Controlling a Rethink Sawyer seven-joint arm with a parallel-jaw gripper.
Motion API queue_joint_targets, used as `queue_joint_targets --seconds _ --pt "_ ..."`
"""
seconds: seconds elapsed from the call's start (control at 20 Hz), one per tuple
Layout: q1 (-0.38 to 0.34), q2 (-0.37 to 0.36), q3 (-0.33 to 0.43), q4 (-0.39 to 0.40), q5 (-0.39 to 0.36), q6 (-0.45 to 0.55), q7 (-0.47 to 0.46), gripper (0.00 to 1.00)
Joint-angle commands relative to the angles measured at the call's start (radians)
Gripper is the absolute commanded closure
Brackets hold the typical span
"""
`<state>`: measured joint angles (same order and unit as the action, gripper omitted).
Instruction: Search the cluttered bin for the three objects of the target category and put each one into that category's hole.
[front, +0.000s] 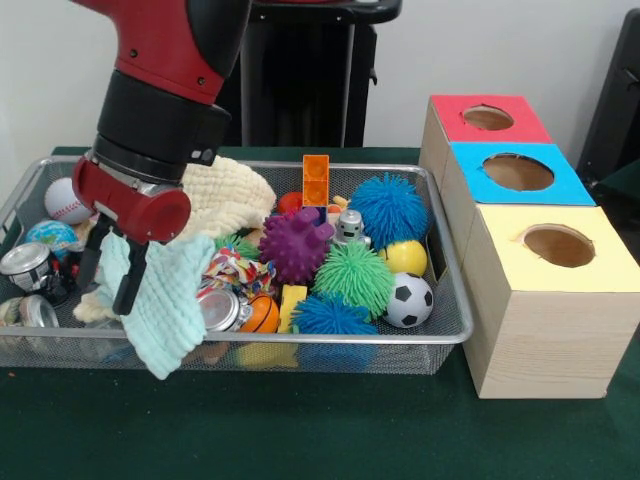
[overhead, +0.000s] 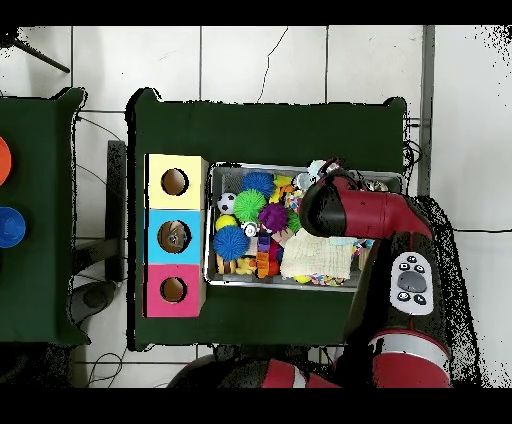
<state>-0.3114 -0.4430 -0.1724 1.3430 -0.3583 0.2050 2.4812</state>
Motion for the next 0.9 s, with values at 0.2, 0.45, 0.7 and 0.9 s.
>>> queue_joint_targets --seconds 0.2,0.45,0.7,0.9 --pt "-0.003 0.088 0.104 0.0 -0.066 0.087 -0.111 0.0" --pt "0.022 0.119 0.082 -0.022 -0.073 0.113 -0.118 0.0" --pt "0.012 0.129 0.109 -0.013 -0.065 0.116 -0.126 0.0" --pt "-0.056 0.108 0.228 0.04 -0.043 0.138 -0.18 0.0"
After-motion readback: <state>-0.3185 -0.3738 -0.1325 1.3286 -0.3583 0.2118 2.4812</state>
